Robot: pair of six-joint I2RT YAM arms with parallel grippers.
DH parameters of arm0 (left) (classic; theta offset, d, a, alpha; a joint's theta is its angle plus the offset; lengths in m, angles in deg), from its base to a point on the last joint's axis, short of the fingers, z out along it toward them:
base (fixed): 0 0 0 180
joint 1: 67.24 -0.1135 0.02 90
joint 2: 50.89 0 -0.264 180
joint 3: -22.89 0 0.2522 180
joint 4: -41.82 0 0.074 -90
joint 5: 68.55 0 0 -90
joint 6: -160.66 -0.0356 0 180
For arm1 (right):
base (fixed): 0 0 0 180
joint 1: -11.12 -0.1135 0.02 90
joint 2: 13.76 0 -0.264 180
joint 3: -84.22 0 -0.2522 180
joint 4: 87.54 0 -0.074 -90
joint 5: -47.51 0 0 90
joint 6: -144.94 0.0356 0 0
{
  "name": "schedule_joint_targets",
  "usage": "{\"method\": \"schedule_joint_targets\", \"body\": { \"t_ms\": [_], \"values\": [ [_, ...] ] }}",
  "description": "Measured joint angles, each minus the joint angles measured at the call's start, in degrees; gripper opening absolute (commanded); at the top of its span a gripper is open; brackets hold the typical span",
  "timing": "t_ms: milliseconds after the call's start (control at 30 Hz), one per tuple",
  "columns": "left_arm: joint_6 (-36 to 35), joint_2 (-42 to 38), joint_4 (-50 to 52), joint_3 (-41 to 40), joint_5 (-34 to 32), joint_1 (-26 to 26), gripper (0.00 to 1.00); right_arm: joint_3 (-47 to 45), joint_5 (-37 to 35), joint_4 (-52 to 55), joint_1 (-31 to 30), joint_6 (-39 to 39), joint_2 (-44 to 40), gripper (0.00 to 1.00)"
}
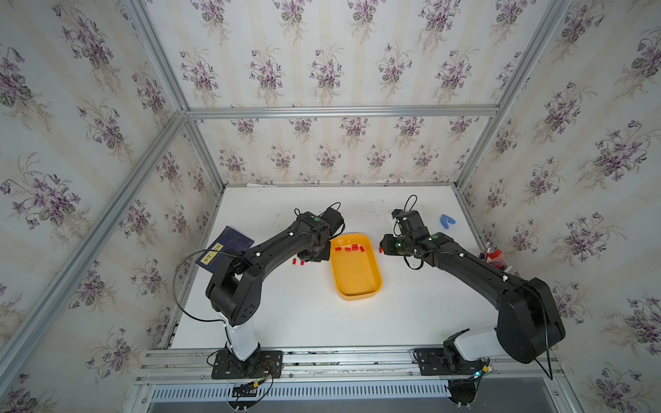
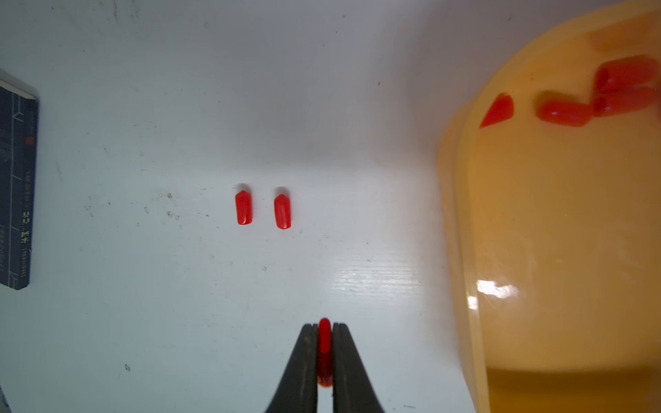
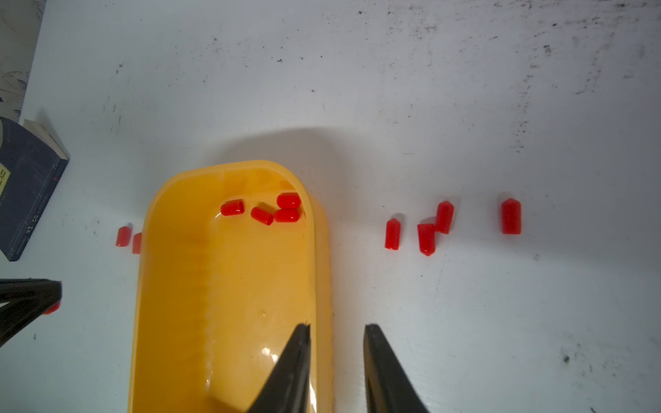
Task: Take the screw protection sleeves out of the storage box
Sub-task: Place the screw protection sleeve at the center of the board.
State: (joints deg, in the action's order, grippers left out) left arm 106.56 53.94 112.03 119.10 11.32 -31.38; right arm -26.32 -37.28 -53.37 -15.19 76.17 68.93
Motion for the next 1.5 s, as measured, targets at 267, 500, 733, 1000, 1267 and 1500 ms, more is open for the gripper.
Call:
{"method": "schedule_joint_targets", "body": {
  "t_ms": [267, 500, 733, 1000, 1267, 1500],
  "values": [
    [0.11, 5.9, -5.29, -1.38, -0.24, -1.03, 0.13, 0.0, -0.42, 0.42, 0.0, -0.04, -0.15, 0.31],
    [0.09, 9.42, -8.31, -1.66, -1.49, -1.97, 0.13, 0.0, -0.46, 0.42, 0.0, -0.04, 0.13, 0.31],
    [0.07, 11.37, -10.38, -2.12, -2.27, -2.91, 0.14, -0.17, -0.46, 0.44, 0.0, -0.22, 0.39, 0.31],
    [0.07, 11.93, -10.86, -2.08, -3.96, -3.06, 0.24, -0.39, -0.42, 0.39, 0.0, -0.22, 0.7, 0.31],
    [0.07, 9.86, -10.82, -2.71, -3.91, -2.82, 0.32, -0.48, -0.33, 0.39, 0.0, -0.2, 0.94, 0.31],
    [0.04, 6.82, -9.88, -1.95, -3.72, -2.45, 0.33, -0.44, -0.09, 0.42, 0.0, -0.15, 0.98, 0.31]
  ]
}}
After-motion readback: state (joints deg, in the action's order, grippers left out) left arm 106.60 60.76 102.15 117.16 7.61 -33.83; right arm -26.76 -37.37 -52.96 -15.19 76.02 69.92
